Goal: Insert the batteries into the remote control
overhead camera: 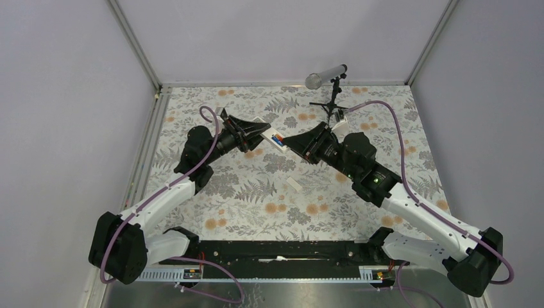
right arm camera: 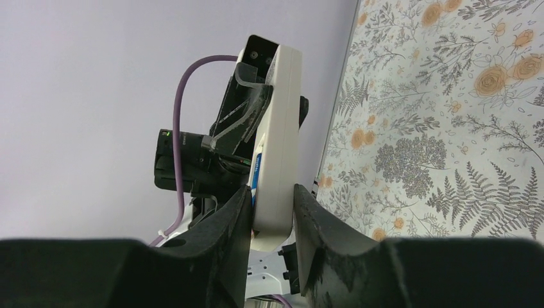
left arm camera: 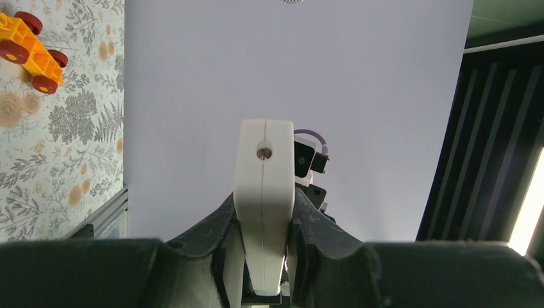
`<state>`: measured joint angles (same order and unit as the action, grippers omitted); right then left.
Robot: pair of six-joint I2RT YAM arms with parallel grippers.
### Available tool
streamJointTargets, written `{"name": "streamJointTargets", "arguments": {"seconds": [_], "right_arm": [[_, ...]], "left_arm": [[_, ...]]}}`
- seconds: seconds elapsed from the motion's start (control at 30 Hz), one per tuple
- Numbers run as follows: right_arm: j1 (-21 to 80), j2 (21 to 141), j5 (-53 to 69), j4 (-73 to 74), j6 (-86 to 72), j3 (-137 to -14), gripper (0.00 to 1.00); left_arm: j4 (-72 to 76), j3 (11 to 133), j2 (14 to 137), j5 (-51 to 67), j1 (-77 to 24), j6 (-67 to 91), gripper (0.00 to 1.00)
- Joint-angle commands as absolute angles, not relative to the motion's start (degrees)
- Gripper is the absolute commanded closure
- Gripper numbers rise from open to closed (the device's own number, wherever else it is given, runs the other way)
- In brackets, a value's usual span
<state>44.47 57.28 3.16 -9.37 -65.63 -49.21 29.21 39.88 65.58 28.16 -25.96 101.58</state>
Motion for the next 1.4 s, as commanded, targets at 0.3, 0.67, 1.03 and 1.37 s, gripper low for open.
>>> {"name": "streamJointTargets", "arguments": {"seconds": [0.3,0.67,1.03,1.37], "right_arm": [[44.67,56.94,4.38,-3.8,-59.62,-52.96,0.25],[44.6,56.03,4.77,10.73,-32.77,-58.47,0.0],[44.65,74.91,4.89,22.43,-15.45,-53.53,0.15],[44.74,94.34,0.62,26.09,-3.59,-60.63,0.3]], "left_arm": [[25.55,44.09,62.89,28.42,-26.7,90.28,1.0],[5.29,41.56,56.46,30.34,-14.94,57.64,1.0],[-19.89,41.68,46.97,15.86,-8.14,46.07,1.0],[-16.08,37.52,46.52,19.56,-6.34,49.09,1.0]]}}
